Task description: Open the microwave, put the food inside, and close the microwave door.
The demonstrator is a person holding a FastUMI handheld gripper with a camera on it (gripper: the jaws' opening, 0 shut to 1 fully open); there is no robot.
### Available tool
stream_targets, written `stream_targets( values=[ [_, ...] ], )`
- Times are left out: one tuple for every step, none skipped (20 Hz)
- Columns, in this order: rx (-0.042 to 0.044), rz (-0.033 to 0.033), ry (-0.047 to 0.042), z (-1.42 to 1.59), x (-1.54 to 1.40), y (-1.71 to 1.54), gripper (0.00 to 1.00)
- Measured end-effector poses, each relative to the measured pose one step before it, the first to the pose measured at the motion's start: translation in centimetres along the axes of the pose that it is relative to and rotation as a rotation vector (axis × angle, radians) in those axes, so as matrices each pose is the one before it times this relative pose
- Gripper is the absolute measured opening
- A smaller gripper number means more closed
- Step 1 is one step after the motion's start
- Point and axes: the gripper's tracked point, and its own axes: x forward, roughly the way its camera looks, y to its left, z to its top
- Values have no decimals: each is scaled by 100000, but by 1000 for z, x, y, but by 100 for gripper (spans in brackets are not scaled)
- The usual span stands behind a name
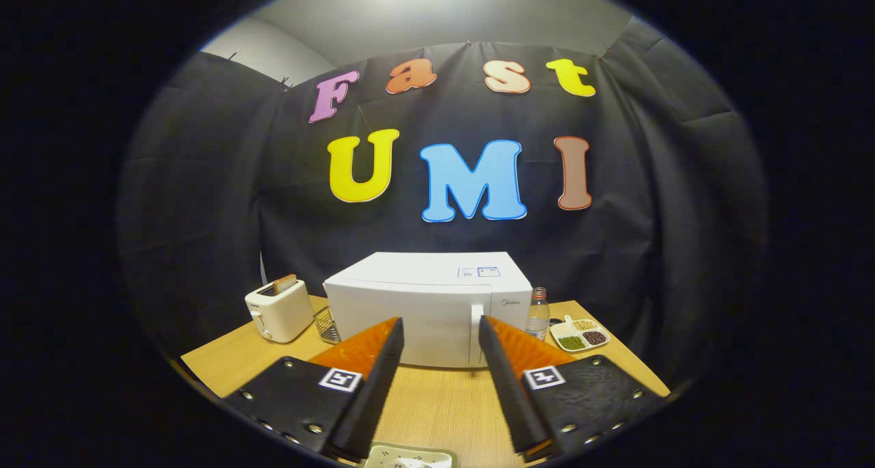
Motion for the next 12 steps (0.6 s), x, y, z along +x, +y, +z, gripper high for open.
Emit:
stream_targets(
  values=[
    [-184,-1412,-2149,578,-942,-238,84],
    [161,-1833,-2090,582,-877,-357,98],
    [59,-1694,-1645,420,-571,-300,97],
    [179,-1501,-1264,365,-442,-365,97],
    [219,-1185,-720,278,-287,-271,97],
    [276,-645,-490,147,-176,-225,97],
    [607,-343,-421,94,-174,-55,97],
    [982,234,-94,115,-223,44,97],
    [1016,531,-233,90,-77,190,97],
    [365,773,-64,32,-72,154,97],
    [-470,152,90,-4,26,56,97],
    [-662,240,-474,110,-30,52,97]
  ],
)
